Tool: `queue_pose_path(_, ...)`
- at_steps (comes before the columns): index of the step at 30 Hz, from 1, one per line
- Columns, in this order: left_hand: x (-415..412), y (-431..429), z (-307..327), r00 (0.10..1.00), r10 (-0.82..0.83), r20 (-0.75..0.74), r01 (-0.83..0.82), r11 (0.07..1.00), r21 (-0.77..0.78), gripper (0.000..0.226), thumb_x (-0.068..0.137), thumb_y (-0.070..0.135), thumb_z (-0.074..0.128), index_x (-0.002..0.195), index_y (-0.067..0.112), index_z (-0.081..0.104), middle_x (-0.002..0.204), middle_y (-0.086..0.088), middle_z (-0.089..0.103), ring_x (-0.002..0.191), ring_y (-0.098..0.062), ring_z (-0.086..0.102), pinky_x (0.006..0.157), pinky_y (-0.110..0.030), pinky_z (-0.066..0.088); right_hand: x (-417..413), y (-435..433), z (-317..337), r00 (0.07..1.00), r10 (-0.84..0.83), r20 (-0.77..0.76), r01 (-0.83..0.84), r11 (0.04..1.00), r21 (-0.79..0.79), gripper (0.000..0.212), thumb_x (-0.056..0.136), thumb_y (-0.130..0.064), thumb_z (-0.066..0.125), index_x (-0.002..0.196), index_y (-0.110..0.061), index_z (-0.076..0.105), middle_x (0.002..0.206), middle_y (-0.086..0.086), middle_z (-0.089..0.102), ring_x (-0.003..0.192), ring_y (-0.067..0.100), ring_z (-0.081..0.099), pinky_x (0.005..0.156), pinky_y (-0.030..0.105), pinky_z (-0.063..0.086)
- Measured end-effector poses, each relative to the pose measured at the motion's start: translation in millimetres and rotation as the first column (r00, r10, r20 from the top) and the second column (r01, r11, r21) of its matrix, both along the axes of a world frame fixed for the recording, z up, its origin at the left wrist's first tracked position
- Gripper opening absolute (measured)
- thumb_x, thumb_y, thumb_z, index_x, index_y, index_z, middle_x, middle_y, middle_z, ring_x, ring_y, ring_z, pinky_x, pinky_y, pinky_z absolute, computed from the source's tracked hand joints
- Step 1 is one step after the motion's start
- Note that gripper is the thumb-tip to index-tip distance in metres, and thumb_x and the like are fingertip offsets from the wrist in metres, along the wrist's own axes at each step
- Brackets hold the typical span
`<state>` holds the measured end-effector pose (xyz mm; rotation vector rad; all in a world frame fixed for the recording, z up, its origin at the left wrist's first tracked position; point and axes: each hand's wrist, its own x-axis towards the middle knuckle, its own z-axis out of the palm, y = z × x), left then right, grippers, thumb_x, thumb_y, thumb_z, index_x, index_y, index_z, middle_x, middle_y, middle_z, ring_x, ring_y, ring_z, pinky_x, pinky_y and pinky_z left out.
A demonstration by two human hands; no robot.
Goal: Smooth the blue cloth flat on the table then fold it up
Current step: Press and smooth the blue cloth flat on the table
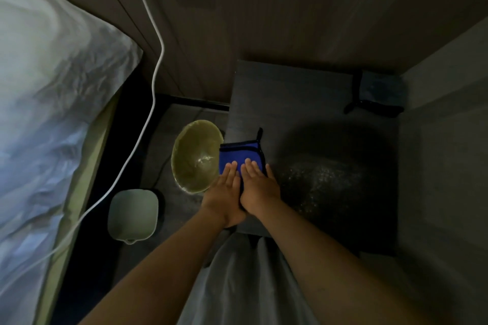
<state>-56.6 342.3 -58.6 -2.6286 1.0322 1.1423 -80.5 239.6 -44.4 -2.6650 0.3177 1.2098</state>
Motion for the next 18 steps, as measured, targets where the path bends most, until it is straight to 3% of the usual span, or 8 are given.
queue_pose_path(7,0,-1,8,0.999,-0.004,-0.047,0.002,0.999,-0.035,0.103,0.085,0.063,0.043,0.150,0.005,-0.013,0.158,-0.014,-0.020,0.146,-0.024,-0.018,0.121,-0.035,-0.002,0,2,1,0.990,0.128,-0.052,-0.133,0.985,-0.111,0.069,0.101,-0.030,0.031,0.152,-0.010,-0.011,0.161,0.005,-0.017,0.149,0.018,-0.011,0.119,0.042,-0.010)
queue_pose_path(18,-20,-49,12,0.997,-0.058,-0.057,0.057,0.998,-0.011,0.112,0.080,0.069,0.048,0.150,0.004,-0.009,0.159,-0.015,-0.016,0.147,-0.024,-0.016,0.118,-0.034,-0.004,-30,-43,-5,0.988,0.143,-0.063,-0.151,0.974,-0.169,0.072,0.101,-0.032,0.034,0.152,-0.012,-0.014,0.160,0.004,-0.019,0.149,0.018,-0.013,0.119,0.043,-0.010)
